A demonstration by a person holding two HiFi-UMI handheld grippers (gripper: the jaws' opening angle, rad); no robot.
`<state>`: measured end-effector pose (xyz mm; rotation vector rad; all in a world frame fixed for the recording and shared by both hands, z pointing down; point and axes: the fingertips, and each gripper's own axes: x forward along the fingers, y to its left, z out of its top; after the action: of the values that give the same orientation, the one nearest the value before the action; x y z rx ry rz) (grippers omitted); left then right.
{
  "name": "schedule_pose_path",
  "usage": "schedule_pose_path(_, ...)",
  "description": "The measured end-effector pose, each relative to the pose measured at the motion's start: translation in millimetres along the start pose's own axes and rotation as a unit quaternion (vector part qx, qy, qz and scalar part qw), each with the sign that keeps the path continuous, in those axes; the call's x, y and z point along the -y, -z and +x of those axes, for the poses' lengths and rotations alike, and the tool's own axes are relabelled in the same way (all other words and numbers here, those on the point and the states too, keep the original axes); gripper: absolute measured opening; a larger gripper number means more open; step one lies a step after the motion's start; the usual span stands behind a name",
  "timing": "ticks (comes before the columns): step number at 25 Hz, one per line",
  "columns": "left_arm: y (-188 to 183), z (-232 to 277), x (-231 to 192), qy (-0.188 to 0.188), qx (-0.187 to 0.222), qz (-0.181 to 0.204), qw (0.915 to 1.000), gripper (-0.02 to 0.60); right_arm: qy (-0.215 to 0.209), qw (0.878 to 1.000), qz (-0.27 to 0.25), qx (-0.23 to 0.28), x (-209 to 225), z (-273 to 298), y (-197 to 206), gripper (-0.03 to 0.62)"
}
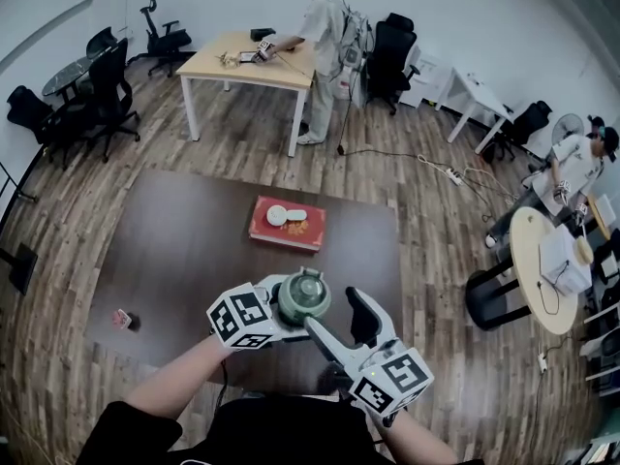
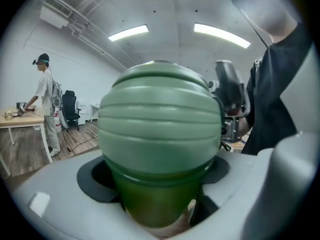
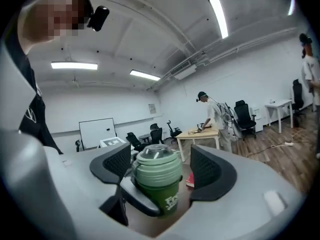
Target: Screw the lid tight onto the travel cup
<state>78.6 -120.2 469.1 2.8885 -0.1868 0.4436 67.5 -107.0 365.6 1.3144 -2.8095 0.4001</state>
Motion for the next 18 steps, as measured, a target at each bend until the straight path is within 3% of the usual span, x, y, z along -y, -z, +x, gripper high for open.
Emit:
schedule_pose_path(2, -4, -4, 3, 0.015, 0.003, 0.007, 0.9999, 0.413, -0.07, 0.997, -0.03, -0.001, 5, -3, -6, 0.369)
schedule_pose_path(5, -12, -6, 11, 0.037, 0.009, 0.013, 0.9992, 0.413, -0.175, 0.981, -0.078, -0.032, 5, -2, 7, 0.383)
schedule_pose_path(8, -13, -2, 19, 0.048, 0.004, 0.026, 0.9985, 0.413, -0.221, 0.968, -0.105, -0.054, 6, 1, 18, 0.388)
schedule_pose_path(11, -15, -1, 22, 0.05, 0.004, 0.03, 0.9983, 0.413, -0.257, 0.96, -0.09, -0.06, -1, 4, 20, 0.382)
schedule_pose_path(14, -15, -3, 13, 0.028, 0.007, 0.023, 0.9993, 0.413, -0.227, 0.971, -0.059, -0.053, -4, 12, 19, 0.356)
schedule_pose_path(16, -13, -5, 4, 0.002, 0.004, 0.02, 0.9998, 0.413, -0.159, 0.985, -0.048, -0.046, -3, 18, 21, 0.354)
schedule_pose_path(18, -10, -4, -3, -0.022, -0.003, 0.016, 0.9996, 0.411, -0.059, 0.997, -0.027, -0.046, -2, 21, 25, 0.353)
